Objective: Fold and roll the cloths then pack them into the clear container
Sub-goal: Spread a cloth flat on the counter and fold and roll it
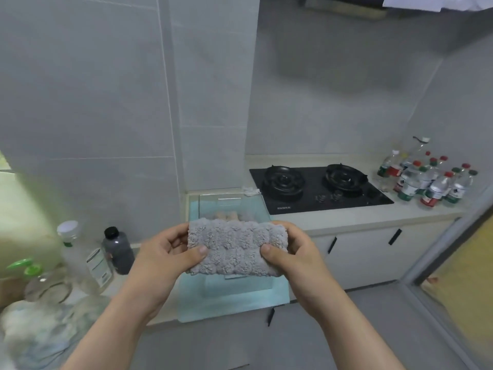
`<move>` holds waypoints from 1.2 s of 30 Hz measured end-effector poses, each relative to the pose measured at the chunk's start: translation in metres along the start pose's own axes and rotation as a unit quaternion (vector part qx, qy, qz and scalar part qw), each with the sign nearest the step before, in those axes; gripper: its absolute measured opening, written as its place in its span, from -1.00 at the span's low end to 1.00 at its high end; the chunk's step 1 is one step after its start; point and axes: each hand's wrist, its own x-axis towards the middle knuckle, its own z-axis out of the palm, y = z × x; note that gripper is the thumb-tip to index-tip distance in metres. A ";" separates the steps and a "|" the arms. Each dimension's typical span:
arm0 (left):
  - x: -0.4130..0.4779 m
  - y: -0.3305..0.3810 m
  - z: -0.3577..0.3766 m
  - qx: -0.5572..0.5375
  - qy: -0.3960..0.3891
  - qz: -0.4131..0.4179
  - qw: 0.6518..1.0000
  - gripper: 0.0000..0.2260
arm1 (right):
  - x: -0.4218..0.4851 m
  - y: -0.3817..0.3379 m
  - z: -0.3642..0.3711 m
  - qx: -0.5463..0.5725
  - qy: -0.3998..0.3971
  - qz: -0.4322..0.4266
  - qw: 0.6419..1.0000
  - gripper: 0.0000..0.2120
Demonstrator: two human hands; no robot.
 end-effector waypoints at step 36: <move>0.205 -0.137 -0.040 0.162 0.193 -0.148 0.956 -0.84 | 0.231 0.151 0.000 -0.412 -0.313 0.144 0.844 -0.16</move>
